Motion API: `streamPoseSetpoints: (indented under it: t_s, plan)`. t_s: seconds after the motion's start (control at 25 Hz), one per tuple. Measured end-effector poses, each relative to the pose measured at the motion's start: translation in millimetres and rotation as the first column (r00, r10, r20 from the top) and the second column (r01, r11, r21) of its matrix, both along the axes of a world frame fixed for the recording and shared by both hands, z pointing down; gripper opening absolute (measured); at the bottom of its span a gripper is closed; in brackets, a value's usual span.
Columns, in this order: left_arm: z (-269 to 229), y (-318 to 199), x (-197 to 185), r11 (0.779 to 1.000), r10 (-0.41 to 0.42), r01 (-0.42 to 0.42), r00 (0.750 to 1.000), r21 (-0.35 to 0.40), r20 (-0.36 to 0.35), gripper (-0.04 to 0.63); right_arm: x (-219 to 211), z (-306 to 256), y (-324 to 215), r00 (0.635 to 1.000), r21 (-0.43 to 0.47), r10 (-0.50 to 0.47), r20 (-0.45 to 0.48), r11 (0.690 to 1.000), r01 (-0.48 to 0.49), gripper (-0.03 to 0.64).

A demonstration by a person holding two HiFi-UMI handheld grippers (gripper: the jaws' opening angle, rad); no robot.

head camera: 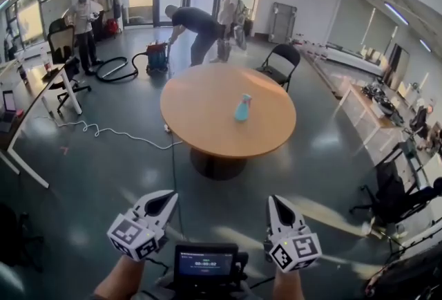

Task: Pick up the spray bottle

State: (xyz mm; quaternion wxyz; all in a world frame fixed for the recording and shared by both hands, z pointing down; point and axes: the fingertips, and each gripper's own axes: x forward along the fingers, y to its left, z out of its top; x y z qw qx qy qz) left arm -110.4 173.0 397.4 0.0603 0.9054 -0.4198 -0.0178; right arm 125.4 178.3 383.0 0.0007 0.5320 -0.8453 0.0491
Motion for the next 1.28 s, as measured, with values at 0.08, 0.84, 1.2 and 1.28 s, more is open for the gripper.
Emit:
streamPoseSetpoints:
  t_s: [0.08, 0.84, 1.2, 1.28]
  plan:
    - [-0.6, -10.7, 14.6, 1.000, -0.002, 0.002, 1.000, -0.012, -0.001, 0.003, 10.2, -1.6, -11.0, 1.000, -0.001, -0.008, 0.004, 1.000, 0.008, 0.006]
    - [3.1, -77.9, 55.3, 0.999, -0.017, 0.019, 0.999, -0.035, 0.049, 0.003, 48.7, 10.1, -75.8, 0.996, -0.024, -0.063, 0.061, 0.998, 0.064, 0.006]
    - [-1.6, -151.6, 45.0, 1.000, 0.012, -0.012, 1.000, -0.009, -0.002, 0.003, 42.1, -3.5, -133.3, 1.000, -0.002, -0.017, 0.011, 1.000, 0.018, 0.005]
    - [-4.8, -169.5, 41.0, 1.000, 0.024, -0.024, 1.000, -0.008, -0.017, 0.003, 38.9, -7.2, -151.6, 1.000, 0.001, -0.004, 0.007, 1.000, 0.004, 0.006]
